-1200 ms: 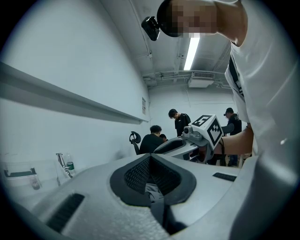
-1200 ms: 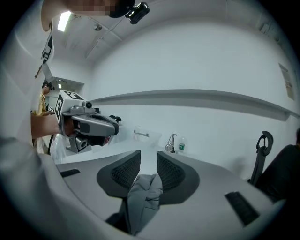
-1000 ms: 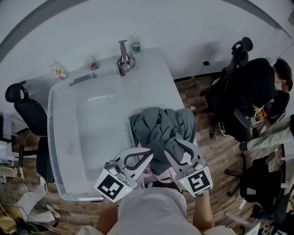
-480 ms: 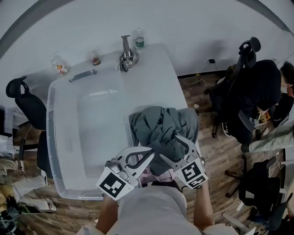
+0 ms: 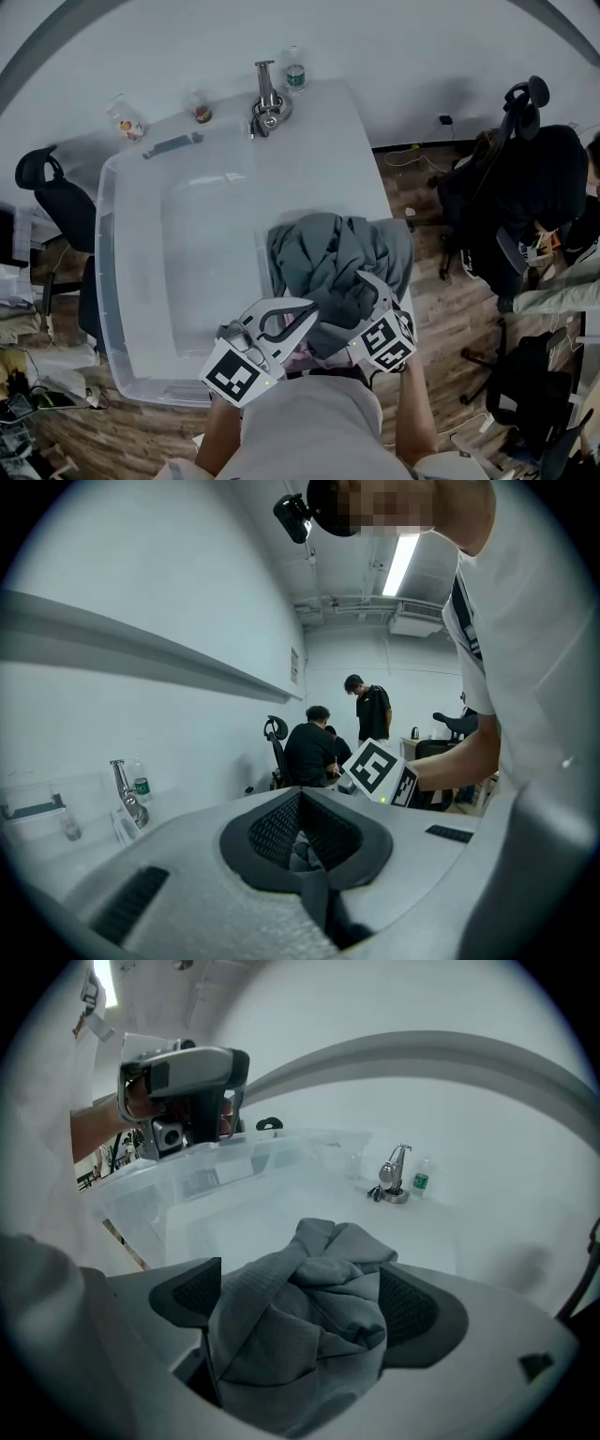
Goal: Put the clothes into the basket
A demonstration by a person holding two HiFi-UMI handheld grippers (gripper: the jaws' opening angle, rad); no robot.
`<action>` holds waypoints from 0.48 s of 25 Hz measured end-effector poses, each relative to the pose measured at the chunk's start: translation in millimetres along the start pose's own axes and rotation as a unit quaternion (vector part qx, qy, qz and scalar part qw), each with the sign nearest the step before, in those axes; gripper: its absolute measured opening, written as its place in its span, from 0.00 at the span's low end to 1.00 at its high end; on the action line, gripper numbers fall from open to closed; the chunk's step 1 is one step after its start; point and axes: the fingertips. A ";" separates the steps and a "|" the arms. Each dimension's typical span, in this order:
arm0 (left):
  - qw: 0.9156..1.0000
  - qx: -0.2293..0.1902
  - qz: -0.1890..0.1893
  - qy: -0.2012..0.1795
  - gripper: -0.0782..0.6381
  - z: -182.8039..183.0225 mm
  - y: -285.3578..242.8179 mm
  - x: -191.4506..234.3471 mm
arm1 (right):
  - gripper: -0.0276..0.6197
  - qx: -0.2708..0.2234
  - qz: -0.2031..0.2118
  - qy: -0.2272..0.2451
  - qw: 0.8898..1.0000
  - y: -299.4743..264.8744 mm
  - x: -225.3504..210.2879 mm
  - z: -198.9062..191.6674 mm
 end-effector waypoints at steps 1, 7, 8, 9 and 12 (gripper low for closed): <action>1.000 0.002 0.000 0.000 0.12 -0.6 -0.8 0.3 | 0.83 0.004 0.006 -0.002 1.000 -3.5 -0.1 -4.3; 1.000 0.013 0.002 0.002 0.12 -6.5 -3.3 2.1 | 0.93 0.025 0.037 -0.024 0.999 -26.2 -3.3 -26.9; 1.000 0.014 0.004 0.003 0.12 -7.0 -3.3 2.8 | 0.93 0.030 0.040 -0.028 0.998 -29.9 -4.1 -31.0; 1.000 0.014 0.005 0.003 0.12 -7.3 -3.2 3.5 | 0.93 0.033 0.043 -0.030 0.998 -33.6 -5.1 -33.7; 1.000 0.015 0.009 0.003 0.12 -8.0 -2.3 4.5 | 0.93 0.036 0.053 -0.042 0.997 -44.0 -7.7 -41.1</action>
Point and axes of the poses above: the fingertips, and each gripper's own axes: y backward along the fingers, x to its left, z out of its top, and after that the axes turned 9 degrees about -x, right-handed
